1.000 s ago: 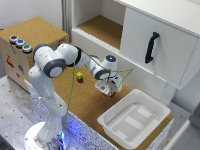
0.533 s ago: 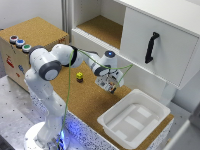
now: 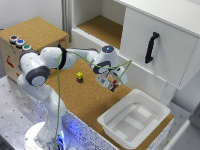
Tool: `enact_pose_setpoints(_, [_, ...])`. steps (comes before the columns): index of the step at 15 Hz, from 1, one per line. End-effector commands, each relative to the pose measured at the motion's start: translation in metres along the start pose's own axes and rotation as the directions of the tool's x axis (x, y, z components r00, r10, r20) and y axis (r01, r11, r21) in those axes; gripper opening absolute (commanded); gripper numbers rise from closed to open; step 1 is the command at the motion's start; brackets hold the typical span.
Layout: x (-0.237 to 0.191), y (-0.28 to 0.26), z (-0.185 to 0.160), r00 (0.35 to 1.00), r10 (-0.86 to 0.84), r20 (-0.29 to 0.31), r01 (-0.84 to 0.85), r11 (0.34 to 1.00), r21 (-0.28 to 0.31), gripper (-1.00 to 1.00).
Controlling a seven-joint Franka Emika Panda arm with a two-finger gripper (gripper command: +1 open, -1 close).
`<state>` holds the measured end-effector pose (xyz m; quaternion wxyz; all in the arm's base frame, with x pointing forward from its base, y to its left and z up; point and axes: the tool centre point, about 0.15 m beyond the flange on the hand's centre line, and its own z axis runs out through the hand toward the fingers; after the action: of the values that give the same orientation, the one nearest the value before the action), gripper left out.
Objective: Move to the drawer, then place the pink object
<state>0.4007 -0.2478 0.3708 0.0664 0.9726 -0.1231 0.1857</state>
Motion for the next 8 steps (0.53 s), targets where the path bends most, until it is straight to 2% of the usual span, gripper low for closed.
enact_pose_setpoints(1, [0.009, 0.104, 0.010, 0.990, 0.128, 0.066, -0.124, 0.990, -0.067, -1.00])
enact_pose_setpoints(5, [0.008, 0.180, 0.032, 0.960, 0.266, 0.093, -0.253, 0.959, -0.129, -1.00])
enact_pose_setpoints(8, [-0.011, 0.224, 0.060, 0.913, 0.390, 0.122, -0.370, 0.915, -0.162, -1.00])
